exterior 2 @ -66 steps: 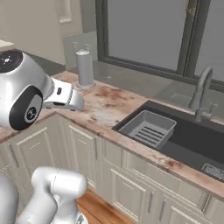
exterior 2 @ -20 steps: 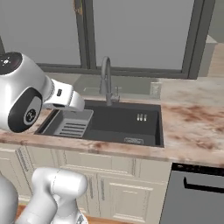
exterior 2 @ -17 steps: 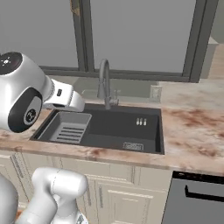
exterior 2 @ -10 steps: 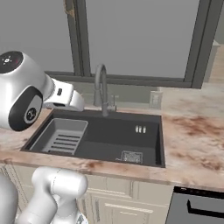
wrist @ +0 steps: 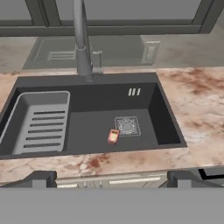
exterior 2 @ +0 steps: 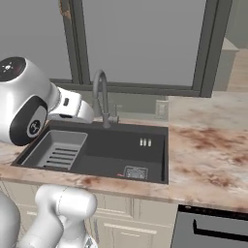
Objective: Pick up the bar soap and dish brush from the sink, and place them back in the cabinet, and close the cabinet doors.
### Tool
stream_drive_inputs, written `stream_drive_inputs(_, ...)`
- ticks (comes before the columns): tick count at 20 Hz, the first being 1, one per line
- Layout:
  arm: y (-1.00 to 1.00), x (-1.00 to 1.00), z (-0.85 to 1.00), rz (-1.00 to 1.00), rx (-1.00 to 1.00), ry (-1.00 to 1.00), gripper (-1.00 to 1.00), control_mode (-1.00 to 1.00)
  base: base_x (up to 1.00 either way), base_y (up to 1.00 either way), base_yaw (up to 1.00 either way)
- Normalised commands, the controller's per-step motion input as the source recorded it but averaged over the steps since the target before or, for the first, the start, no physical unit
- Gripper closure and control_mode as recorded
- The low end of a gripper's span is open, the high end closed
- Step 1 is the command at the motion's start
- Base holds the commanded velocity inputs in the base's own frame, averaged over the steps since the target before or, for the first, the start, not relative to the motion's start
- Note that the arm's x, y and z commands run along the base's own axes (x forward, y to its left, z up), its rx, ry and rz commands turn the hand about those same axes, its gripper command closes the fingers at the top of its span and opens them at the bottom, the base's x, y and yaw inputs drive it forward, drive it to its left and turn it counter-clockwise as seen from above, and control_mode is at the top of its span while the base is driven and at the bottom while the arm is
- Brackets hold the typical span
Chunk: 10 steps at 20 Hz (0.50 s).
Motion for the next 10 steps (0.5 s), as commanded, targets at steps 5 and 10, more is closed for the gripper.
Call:
stream_drive_inputs(5,0.0,0.0,0.0,0.0,0.0,0.0,-1.0,1.0,0.23,-0.22,0.0)
stream_drive_inputs(10,0.0,0.0,0.0,0.0,0.0,0.0,-1.0,1.0,0.3,-0.13,0.02)
